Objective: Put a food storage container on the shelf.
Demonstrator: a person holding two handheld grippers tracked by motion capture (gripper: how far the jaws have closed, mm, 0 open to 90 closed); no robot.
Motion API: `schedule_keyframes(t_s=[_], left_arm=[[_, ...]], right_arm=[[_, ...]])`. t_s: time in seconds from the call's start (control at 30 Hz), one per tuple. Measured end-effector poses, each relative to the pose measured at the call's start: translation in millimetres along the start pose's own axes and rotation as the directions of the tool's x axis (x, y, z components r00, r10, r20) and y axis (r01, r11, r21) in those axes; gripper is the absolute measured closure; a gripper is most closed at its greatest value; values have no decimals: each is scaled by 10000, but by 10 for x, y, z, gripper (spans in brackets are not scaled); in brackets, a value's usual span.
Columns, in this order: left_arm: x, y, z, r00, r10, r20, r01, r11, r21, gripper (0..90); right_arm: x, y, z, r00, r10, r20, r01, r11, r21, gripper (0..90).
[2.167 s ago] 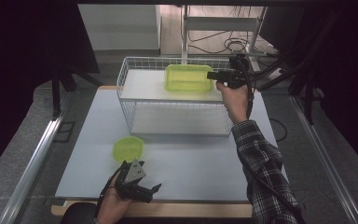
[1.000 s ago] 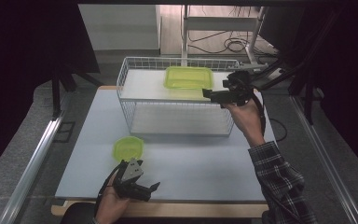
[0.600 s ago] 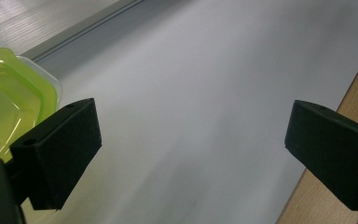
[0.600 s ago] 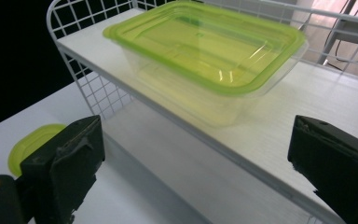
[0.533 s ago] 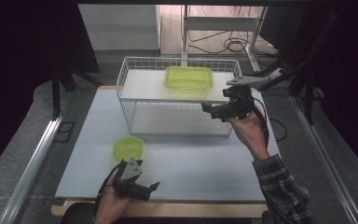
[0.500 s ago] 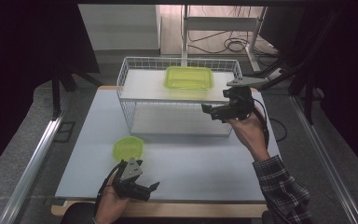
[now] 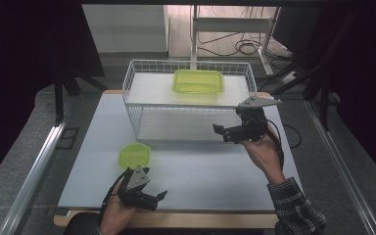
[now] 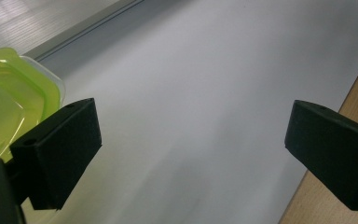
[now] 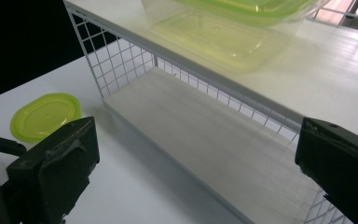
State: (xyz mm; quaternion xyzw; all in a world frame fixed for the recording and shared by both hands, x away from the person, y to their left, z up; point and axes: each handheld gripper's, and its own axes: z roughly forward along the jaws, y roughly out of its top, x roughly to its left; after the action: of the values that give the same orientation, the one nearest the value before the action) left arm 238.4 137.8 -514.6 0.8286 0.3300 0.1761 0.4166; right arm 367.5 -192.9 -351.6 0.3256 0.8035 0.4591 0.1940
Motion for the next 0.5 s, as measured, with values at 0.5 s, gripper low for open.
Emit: schedule_keyframes(t_s=[0.5], left_arm=[[5,-3,0,9999,136,-87,-135,9998,164,34]], right_arm=[[132,-420,26,9998,-146,138,141,9993,357,0]])
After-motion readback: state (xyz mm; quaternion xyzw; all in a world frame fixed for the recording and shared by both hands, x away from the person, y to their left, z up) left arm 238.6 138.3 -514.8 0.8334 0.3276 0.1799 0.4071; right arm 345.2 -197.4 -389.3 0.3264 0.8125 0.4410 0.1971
